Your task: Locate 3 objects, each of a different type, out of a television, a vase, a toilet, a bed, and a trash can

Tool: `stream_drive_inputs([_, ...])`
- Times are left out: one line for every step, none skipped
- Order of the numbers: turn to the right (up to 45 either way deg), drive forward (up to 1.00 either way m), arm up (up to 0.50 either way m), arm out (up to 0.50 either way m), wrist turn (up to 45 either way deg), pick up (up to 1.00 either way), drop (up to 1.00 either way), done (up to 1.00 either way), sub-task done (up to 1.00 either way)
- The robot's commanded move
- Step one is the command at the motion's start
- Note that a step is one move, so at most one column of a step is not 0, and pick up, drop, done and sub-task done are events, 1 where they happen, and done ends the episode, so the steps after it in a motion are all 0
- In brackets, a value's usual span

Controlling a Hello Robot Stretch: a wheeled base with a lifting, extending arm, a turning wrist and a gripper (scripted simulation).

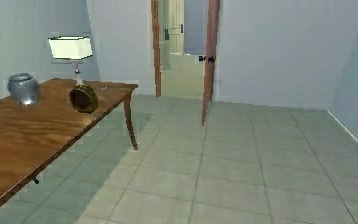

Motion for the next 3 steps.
stream_drive_inputs([0.0,1.0,0.0,0.0,0.0,0.0,0.0,0.0,0.0])
stream_drive_inputs([-6.0,0.0,0.0,0.0,0.0,0.0,0.0,0.0,0.0])
stream_drive_inputs([0.0,0.15,0.0,0.0,0.0,0.0,0.0,0.0,0.0])
